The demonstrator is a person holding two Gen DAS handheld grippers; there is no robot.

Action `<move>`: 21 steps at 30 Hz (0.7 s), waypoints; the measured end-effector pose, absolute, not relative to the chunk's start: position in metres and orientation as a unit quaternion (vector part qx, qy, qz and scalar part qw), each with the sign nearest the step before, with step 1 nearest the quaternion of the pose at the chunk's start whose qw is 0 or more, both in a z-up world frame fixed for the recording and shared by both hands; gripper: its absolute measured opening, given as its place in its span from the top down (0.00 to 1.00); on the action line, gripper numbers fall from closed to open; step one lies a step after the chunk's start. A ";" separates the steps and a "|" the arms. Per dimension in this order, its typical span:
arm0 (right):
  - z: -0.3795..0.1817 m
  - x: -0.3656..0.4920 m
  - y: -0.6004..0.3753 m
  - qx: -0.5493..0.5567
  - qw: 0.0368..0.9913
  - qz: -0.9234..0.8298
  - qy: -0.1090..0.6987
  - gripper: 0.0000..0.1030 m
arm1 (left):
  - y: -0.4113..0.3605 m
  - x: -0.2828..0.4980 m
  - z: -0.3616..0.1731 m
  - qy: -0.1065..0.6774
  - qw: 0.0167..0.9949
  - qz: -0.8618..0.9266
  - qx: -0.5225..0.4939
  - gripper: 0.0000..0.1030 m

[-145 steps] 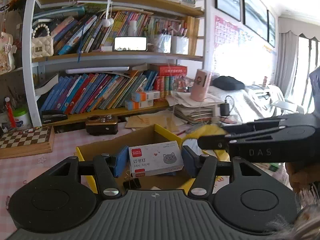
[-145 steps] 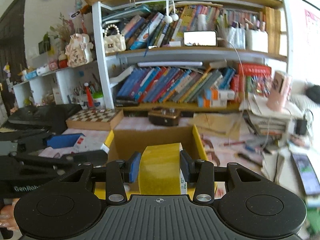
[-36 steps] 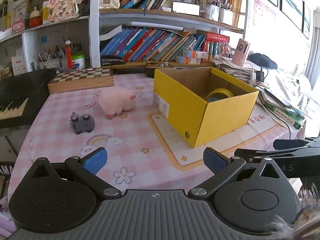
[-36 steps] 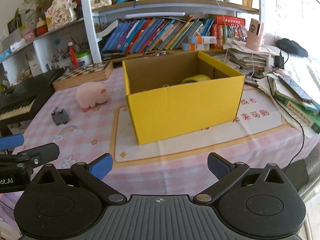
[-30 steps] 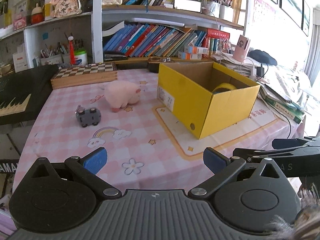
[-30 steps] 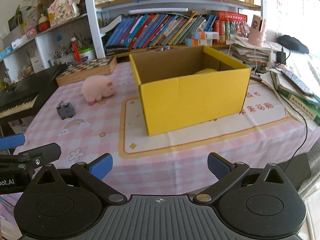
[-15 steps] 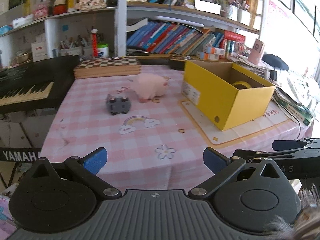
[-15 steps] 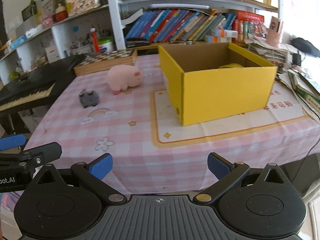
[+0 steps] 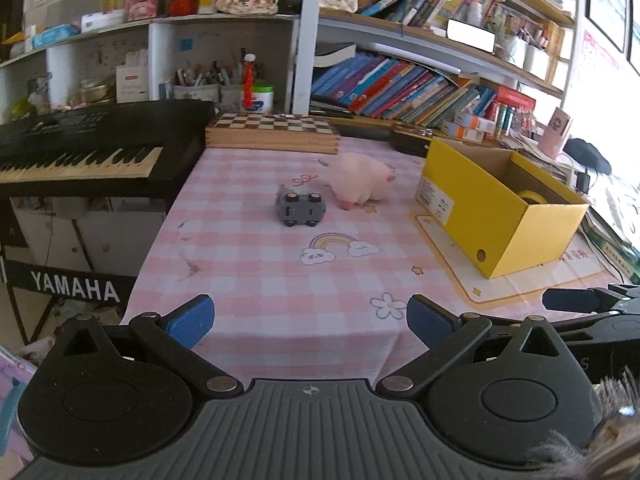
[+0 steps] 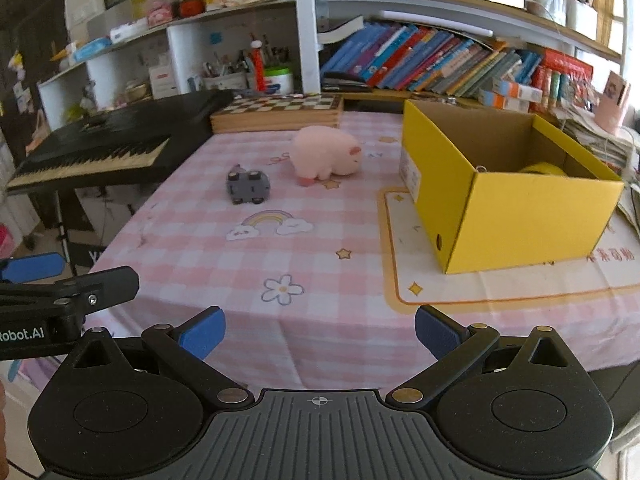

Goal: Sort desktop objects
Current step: 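Move both open tools toward the grey toy car and pink plush pig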

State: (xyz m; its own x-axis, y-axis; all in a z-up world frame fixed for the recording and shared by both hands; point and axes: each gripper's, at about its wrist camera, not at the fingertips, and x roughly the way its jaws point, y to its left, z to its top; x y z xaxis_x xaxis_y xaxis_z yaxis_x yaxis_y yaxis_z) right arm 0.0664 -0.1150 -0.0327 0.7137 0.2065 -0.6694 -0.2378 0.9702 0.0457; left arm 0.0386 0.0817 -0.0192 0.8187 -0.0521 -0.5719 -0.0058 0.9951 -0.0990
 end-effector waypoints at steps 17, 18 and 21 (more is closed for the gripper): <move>-0.038 0.124 -0.109 -0.033 0.918 0.158 0.363 0.01 | 0.083 0.082 -0.022 0.307 0.950 0.025 -0.055 0.00; -0.038 0.130 -0.108 -0.035 0.917 0.161 0.363 0.01 | 0.083 0.087 -0.022 0.308 0.949 0.028 -0.057 0.00; -0.039 0.147 -0.109 -0.036 0.915 0.171 0.364 0.01 | 0.083 0.101 -0.022 0.310 0.948 0.039 -0.060 0.00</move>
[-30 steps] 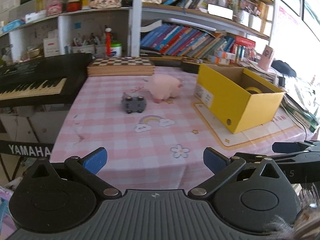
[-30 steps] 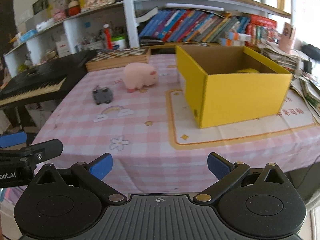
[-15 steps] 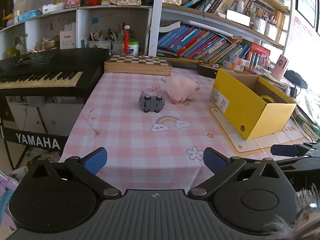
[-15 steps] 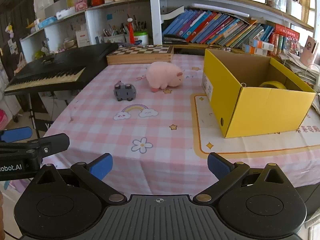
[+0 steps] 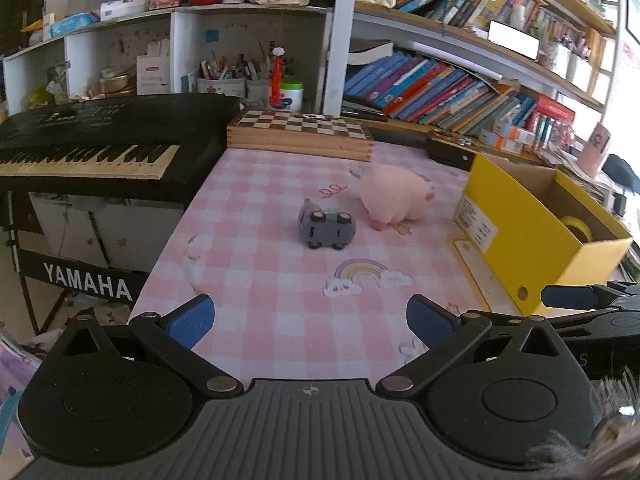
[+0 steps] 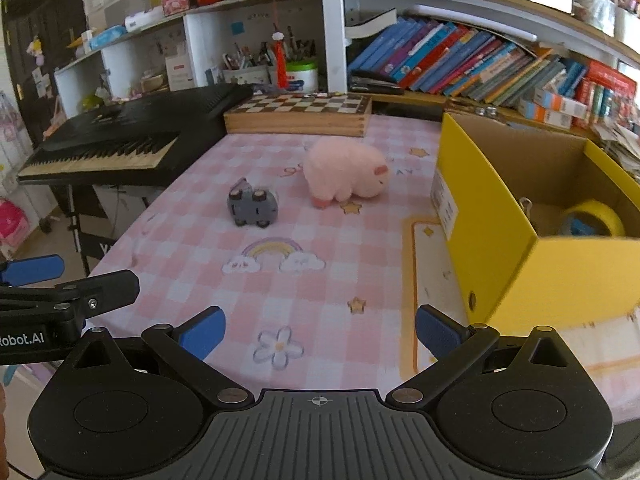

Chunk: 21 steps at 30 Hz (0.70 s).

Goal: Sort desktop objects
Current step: 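Move both open tools toward the grey toy car and pink plush pig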

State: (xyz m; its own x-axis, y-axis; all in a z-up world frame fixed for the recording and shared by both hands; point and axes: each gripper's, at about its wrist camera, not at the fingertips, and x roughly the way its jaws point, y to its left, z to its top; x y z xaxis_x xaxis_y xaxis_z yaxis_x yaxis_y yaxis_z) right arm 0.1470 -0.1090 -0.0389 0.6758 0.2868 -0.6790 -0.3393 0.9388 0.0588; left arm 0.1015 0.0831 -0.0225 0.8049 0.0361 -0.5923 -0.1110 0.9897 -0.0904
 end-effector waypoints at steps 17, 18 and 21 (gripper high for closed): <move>-0.033 0.245 -0.110 -0.015 0.915 0.194 0.352 0.01 | 0.083 0.178 -0.035 0.318 0.941 0.080 -0.083 0.00; -0.032 0.252 -0.108 -0.011 0.916 0.194 0.350 0.01 | 0.082 0.181 -0.036 0.316 0.942 0.077 -0.085 0.00; -0.030 0.270 -0.103 0.002 0.917 0.194 0.348 0.01 | 0.078 0.196 -0.043 0.314 0.944 0.070 -0.078 0.00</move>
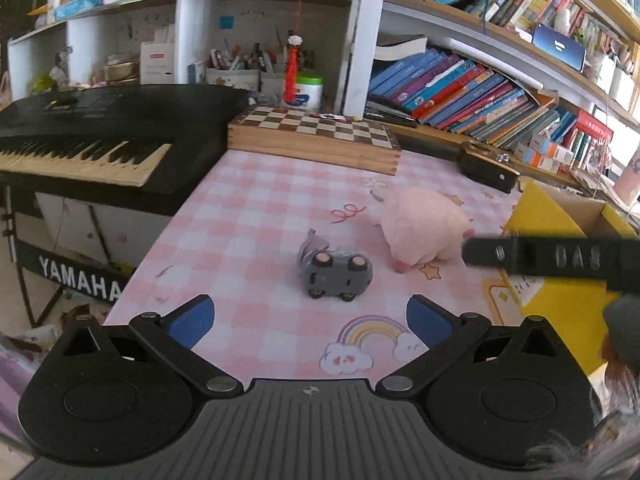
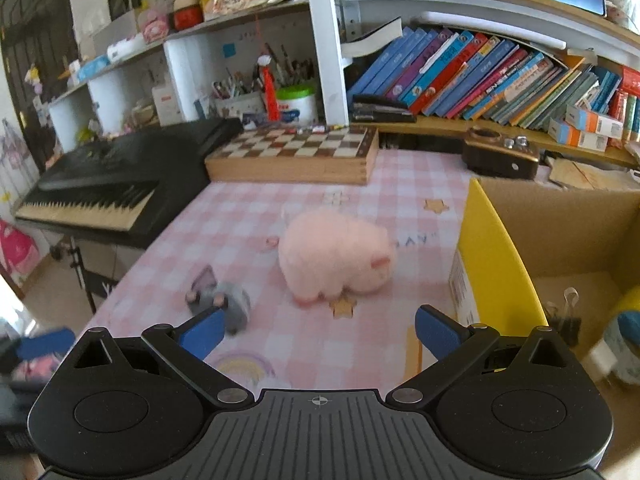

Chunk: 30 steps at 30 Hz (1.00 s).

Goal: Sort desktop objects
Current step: 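Move both open tools toward the grey toy car and pink plush pig, then grasp the grey toy car with the left tool while the right tool grasps the pink pig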

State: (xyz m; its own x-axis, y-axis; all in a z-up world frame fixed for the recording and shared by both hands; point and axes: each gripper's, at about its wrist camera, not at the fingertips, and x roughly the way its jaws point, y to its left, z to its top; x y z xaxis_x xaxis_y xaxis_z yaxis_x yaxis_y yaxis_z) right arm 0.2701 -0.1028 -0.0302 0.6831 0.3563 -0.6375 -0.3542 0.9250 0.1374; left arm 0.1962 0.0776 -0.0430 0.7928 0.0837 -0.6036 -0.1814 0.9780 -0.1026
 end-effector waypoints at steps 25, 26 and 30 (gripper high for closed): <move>-0.067 0.368 -0.073 -0.031 0.895 0.195 0.401 0.01 | 0.061 0.310 -0.100 0.354 0.935 0.025 0.012 0.07; -0.069 0.371 -0.072 -0.032 0.893 0.195 0.404 0.01 | 0.061 0.311 -0.101 0.357 0.934 0.022 0.011 0.16; -0.078 0.380 -0.067 -0.037 0.890 0.193 0.411 0.01 | 0.063 0.312 -0.105 0.357 0.934 0.016 0.003 0.36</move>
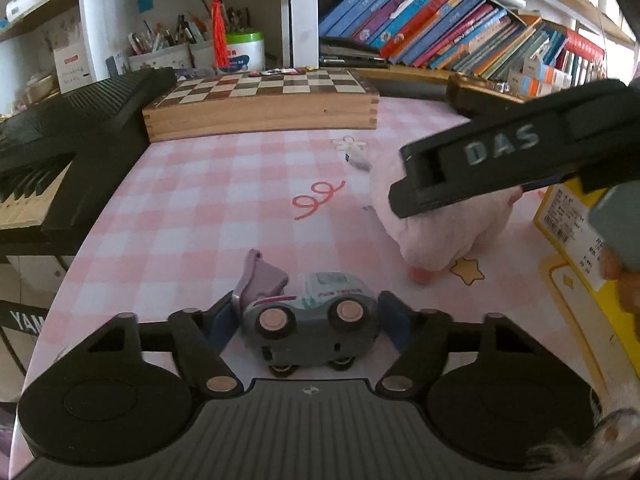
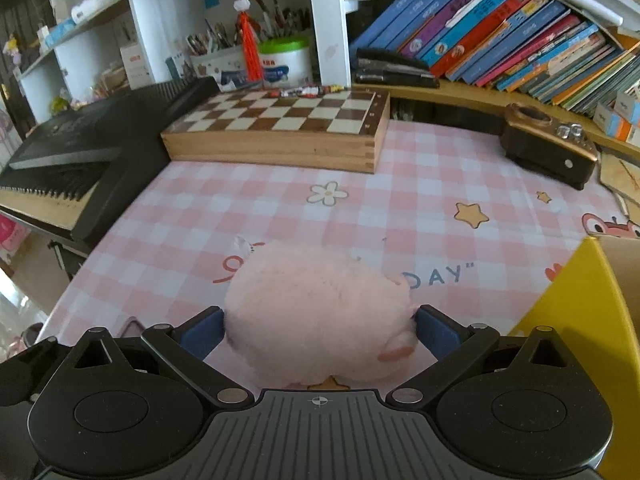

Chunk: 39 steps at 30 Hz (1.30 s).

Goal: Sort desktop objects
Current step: 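Grasp the grey toy car with the left tool while the right tool grasps the pink pig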

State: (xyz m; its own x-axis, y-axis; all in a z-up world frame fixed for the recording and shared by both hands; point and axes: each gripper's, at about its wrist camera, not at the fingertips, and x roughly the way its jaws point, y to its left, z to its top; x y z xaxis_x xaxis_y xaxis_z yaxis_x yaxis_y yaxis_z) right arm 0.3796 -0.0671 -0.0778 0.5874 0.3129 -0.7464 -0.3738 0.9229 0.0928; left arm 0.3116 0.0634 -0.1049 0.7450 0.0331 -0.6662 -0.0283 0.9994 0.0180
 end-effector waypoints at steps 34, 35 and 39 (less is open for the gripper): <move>-0.101 0.462 -0.023 -0.163 0.889 0.225 0.365 0.03 | 0.088 0.253 -0.063 0.330 0.939 0.030 -0.095 0.36; -0.099 0.461 -0.025 -0.155 0.889 0.227 0.368 0.10 | 0.088 0.251 -0.062 0.330 0.939 0.030 -0.095 0.36; -0.088 0.442 -0.031 -0.132 0.884 0.244 0.376 0.58 | 0.092 0.245 -0.061 0.328 0.938 0.036 -0.102 0.36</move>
State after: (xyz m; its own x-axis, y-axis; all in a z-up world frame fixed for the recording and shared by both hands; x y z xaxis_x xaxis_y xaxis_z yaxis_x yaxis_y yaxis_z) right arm 0.4422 -0.0307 -0.0881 0.5992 0.3320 -0.7285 -0.5303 0.8463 -0.0504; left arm 0.2447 0.0916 -0.0612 0.7817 0.0000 -0.6237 -0.1341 0.9766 -0.1682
